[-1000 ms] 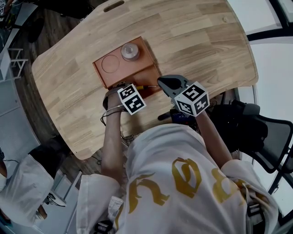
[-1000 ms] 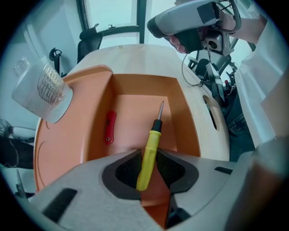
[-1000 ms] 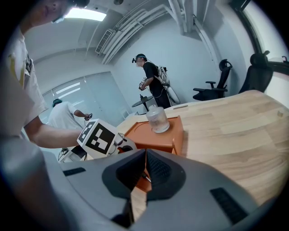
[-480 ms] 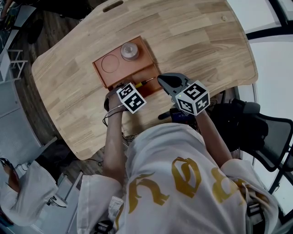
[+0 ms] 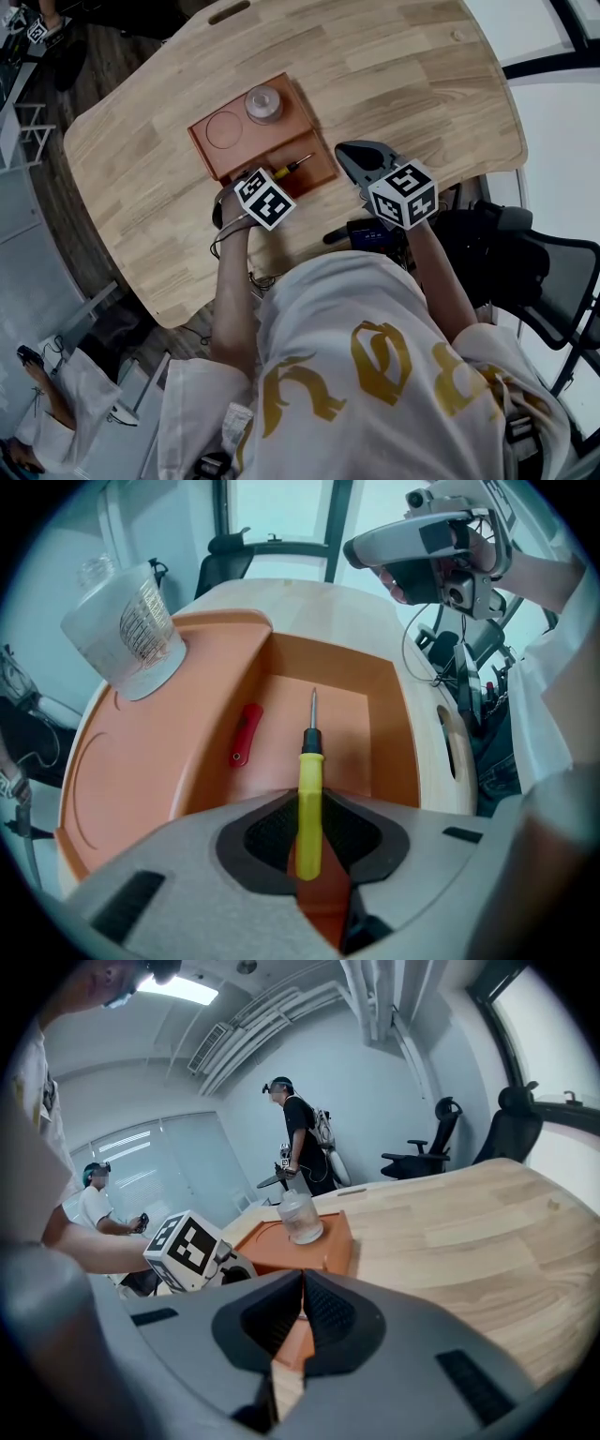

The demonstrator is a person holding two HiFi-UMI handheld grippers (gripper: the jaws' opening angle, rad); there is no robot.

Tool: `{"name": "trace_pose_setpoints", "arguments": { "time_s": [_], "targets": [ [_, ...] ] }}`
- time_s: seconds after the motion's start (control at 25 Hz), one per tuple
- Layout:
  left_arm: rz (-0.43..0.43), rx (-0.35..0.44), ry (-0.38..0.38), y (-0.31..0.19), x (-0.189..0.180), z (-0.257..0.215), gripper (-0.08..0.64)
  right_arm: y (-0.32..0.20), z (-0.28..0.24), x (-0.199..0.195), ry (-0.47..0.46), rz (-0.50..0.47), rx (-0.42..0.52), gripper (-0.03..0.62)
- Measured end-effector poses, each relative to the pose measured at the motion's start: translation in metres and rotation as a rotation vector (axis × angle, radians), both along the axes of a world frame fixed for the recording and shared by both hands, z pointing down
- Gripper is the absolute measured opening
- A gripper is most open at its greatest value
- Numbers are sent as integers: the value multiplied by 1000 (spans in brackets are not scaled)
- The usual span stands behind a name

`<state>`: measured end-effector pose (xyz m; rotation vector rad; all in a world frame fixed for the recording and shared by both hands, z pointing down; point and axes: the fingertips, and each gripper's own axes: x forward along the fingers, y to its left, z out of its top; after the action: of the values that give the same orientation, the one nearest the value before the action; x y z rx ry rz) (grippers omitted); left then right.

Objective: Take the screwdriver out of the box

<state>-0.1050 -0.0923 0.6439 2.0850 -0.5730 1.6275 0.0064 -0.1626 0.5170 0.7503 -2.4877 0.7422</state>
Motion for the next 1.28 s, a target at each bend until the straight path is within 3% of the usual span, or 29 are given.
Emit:
{"name": "trace_pose_setpoints", "arguments": {
  "time_s": [0.28,0.64,0.96,1.2,1.28],
  "targets": [
    [-34,8,-14,4,-3,-4,78,0,-5,3,10,17,18,12],
    [-196,55,35,17,-13,-20,78,4,-14,10,40,58,74,12],
    [-396,169,206,16,-10,-62,78,11,-28,6,74,93,150,12],
    [-551,267,356,9,-11,-95,78,16,-43,2,29,142,180,12],
    [-584,302,412,7,-10,-107,78,13,-46,7,61,178,213,12]
  ]
}}
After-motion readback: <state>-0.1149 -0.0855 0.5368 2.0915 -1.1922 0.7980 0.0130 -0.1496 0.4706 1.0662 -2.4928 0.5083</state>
